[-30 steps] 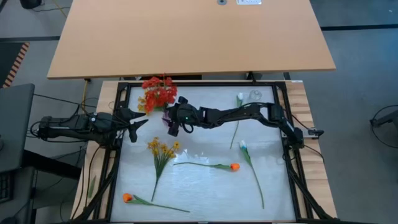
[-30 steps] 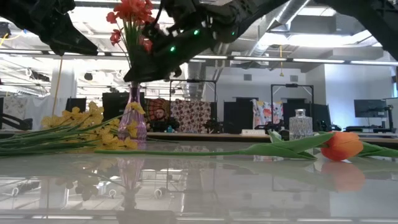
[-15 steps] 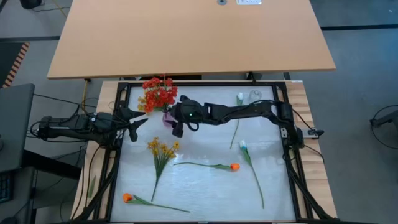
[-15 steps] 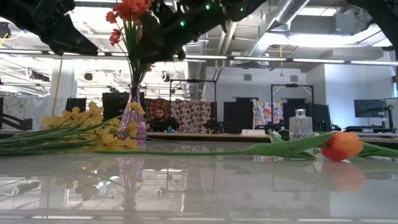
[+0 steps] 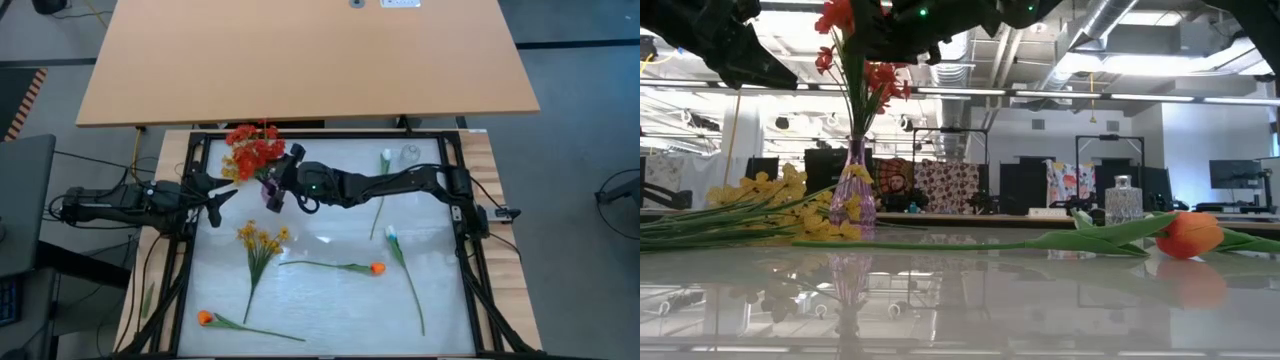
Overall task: Sort flowers into vase by color
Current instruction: Put the red flowers into the purple vase
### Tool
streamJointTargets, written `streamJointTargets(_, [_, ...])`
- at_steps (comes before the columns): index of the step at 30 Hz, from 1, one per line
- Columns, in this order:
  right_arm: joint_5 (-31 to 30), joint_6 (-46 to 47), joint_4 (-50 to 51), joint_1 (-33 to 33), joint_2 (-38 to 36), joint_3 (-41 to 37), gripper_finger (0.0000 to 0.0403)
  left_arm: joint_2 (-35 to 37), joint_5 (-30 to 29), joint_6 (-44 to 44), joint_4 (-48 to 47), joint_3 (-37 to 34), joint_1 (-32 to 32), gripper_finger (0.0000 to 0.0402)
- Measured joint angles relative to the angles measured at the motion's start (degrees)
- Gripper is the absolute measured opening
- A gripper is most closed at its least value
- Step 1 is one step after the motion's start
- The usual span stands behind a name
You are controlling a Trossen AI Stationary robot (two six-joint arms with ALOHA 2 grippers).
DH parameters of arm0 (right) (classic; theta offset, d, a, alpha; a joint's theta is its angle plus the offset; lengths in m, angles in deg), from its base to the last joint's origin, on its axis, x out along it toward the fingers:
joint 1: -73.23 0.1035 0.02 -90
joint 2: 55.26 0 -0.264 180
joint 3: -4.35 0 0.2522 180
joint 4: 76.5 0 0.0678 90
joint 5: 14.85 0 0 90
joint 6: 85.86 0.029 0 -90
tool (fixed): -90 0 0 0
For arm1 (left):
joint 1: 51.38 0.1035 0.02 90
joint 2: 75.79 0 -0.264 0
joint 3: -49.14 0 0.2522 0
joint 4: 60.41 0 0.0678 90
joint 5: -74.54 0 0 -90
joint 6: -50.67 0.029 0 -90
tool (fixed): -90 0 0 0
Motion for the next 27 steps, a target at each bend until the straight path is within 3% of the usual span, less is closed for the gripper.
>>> streamJointTargets(3, [-0.1,0.0,-2.1,-0.3,0.4,0.0,0.0249,0.0,-0.4,0.0,0.0,0.0,0.0,0.0132])
streamJointTargets(6, [-0.3,0.0,-2.9,-0.3,0.4,0.0,0.0217,0.0,-0.4,0.0,0.0,0.0,0.0,0.0132])
streamJointTargets(14, [-0.4,-0.1,-1.9,-0.3,0.4,0.0,0.0026,0.0,-0.5,0.0,0.0,0.0,0.0,0.0132])
streamJointTargets(27, [-0.2,3.7,6.5,-1.6,0.4,0.0,0.0031,0.0,-0.5,0.0,0.0,0.0,0.0,0.0132])
